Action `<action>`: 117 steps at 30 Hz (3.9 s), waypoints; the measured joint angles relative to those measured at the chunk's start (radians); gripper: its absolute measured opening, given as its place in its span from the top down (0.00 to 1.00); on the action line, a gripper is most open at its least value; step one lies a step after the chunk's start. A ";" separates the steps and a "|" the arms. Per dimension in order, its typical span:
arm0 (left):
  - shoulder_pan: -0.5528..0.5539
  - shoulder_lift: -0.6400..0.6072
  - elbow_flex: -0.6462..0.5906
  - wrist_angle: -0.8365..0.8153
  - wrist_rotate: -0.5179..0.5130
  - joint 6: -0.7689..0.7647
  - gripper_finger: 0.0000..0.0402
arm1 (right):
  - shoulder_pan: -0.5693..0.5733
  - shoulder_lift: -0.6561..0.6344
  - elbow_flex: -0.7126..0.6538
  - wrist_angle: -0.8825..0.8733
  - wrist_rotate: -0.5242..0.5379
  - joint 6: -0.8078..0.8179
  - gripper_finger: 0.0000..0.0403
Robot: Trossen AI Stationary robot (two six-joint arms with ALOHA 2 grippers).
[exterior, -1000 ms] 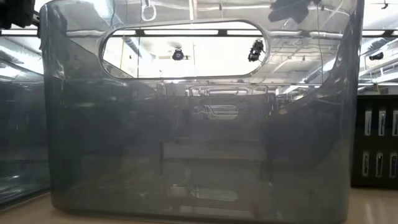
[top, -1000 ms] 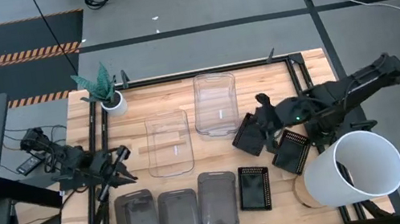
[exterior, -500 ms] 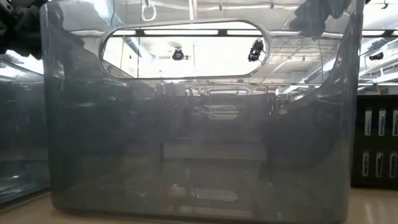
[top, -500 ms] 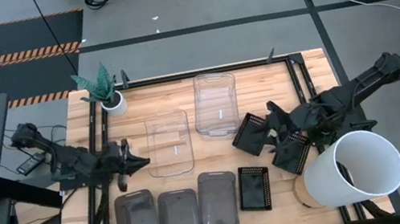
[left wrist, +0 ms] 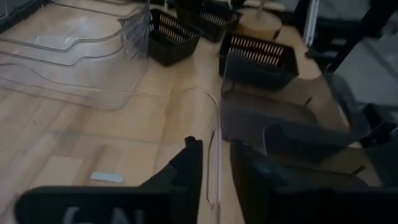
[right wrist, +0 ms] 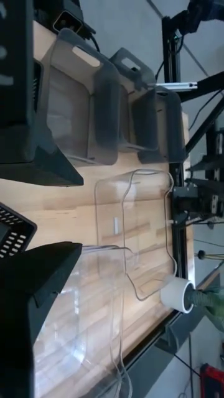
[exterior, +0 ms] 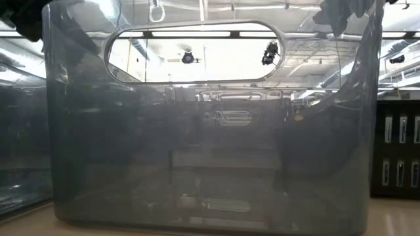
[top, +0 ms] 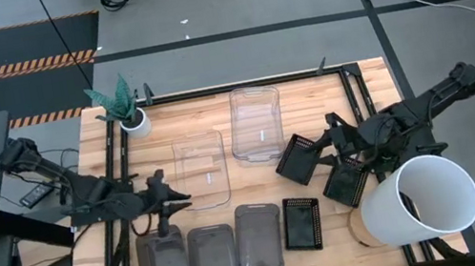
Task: Stack baskets by color
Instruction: Stack the left transparent bin on top of the right transparent bin
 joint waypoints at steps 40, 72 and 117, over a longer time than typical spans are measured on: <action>0.229 0.688 0.474 -0.419 0.323 0.072 0.54 | 0.002 -0.102 -0.069 0.057 0.003 -0.007 0.60; 0.237 0.791 0.598 -0.632 0.314 0.125 0.99 | 0.002 -0.102 -0.069 0.065 0.007 -0.003 0.60; 0.565 0.856 0.979 -0.332 0.224 0.721 0.99 | 0.002 -0.070 -0.069 0.064 0.008 -0.007 0.60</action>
